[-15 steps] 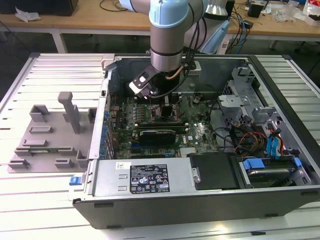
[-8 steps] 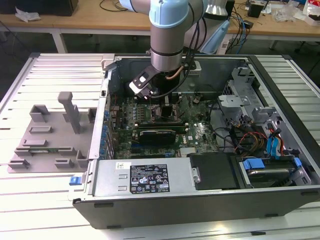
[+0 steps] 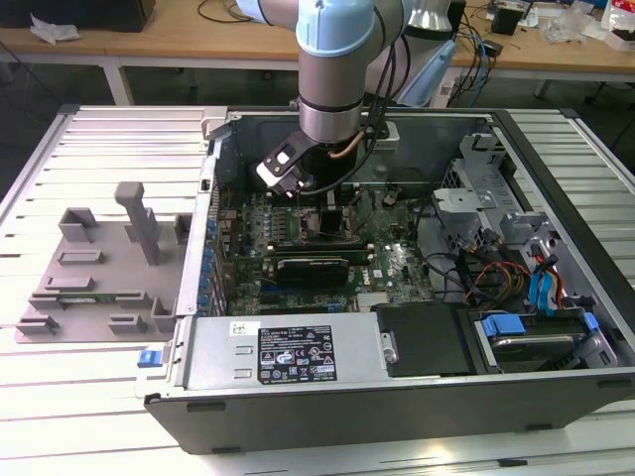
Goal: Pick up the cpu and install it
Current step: 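Place the cpu into insertion slot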
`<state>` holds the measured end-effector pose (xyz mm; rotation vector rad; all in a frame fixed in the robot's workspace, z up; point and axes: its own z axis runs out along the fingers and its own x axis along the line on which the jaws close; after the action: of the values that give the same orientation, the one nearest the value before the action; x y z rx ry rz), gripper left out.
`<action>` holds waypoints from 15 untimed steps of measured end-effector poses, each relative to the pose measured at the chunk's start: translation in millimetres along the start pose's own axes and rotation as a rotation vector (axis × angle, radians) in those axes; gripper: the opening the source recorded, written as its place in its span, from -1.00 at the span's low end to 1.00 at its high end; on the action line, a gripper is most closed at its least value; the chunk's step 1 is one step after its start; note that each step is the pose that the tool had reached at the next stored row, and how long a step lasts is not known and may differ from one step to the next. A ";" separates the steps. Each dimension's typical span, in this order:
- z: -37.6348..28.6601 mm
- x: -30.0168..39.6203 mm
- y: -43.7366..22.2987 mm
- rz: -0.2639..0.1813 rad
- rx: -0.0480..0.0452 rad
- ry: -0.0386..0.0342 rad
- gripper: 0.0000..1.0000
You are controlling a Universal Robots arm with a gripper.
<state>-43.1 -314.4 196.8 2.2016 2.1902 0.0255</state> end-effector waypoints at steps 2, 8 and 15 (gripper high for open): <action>0.1 0.0 0.0 0.000 0.0000 0.0000 0.23; -2.2 0.0 0.1 0.000 -0.0001 -0.0001 0.23; -2.9 0.0 0.1 0.000 -0.0002 -0.0001 0.07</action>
<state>-43.0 -314.4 199.7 2.2019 2.1896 0.0256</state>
